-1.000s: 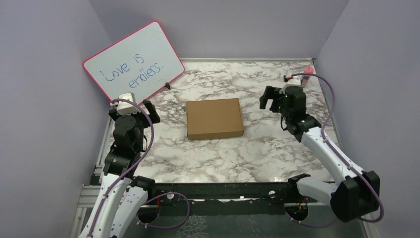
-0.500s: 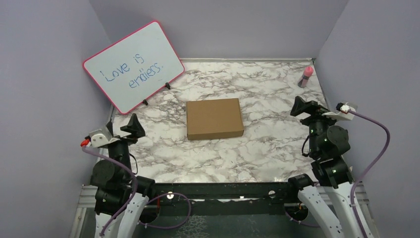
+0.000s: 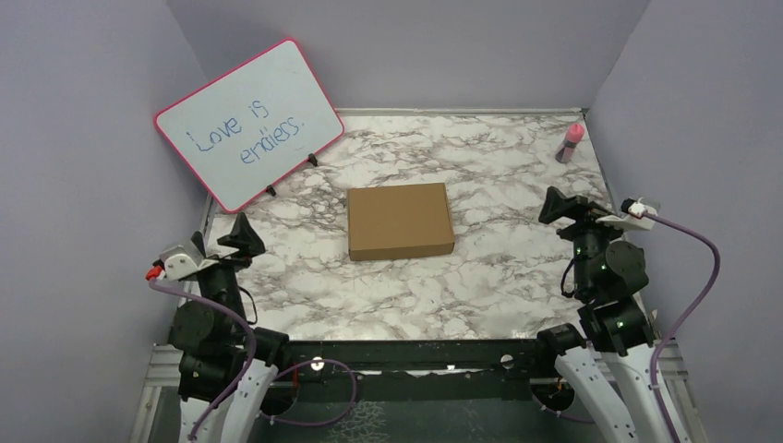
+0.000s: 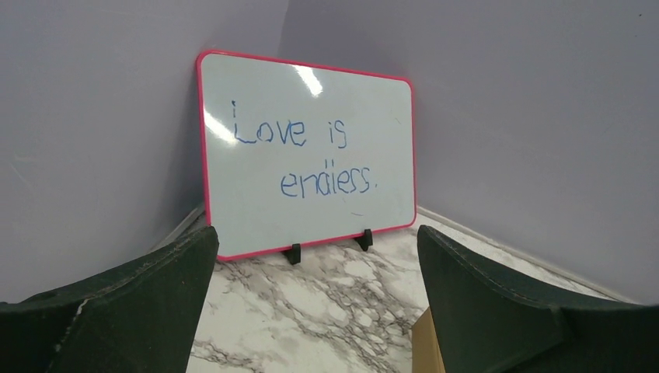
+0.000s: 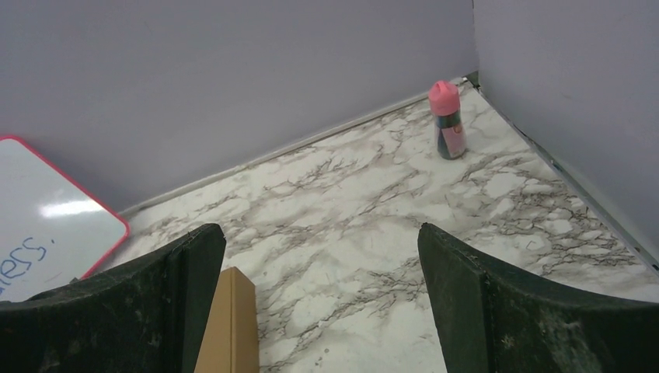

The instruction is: Fold the paper box

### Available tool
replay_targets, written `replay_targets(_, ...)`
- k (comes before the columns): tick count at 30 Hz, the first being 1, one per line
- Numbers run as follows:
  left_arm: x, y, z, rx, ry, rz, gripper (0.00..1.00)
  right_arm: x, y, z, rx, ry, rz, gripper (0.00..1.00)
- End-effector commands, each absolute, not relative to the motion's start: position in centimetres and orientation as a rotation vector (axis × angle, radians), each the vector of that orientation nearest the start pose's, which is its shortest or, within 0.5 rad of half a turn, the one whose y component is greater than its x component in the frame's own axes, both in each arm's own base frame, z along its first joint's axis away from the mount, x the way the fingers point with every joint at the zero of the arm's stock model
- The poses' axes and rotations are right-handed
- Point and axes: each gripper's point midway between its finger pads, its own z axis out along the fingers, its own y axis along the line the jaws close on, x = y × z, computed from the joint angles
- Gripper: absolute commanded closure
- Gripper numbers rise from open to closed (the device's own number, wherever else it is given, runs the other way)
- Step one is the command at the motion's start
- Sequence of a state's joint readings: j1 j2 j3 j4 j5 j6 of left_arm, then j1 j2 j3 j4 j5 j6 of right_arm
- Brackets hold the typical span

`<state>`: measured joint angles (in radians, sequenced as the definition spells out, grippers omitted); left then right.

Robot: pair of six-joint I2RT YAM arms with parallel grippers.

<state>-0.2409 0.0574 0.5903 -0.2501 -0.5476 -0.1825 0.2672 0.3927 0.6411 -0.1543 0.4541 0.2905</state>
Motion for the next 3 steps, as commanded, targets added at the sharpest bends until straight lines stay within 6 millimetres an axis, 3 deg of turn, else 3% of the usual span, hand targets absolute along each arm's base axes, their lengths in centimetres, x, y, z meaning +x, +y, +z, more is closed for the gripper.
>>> replay_targets(1,18.25,4.63,33.07,-0.452,1.241,0.003,0.01,24.98,0.35,31.52,0.361,1.432,0.133,0.00)
replay_targets(3,18.35,4.46,33.13,-0.443,1.243,-0.004,0.01,25.11,0.42,31.28,0.361,1.442,0.133,0.00)
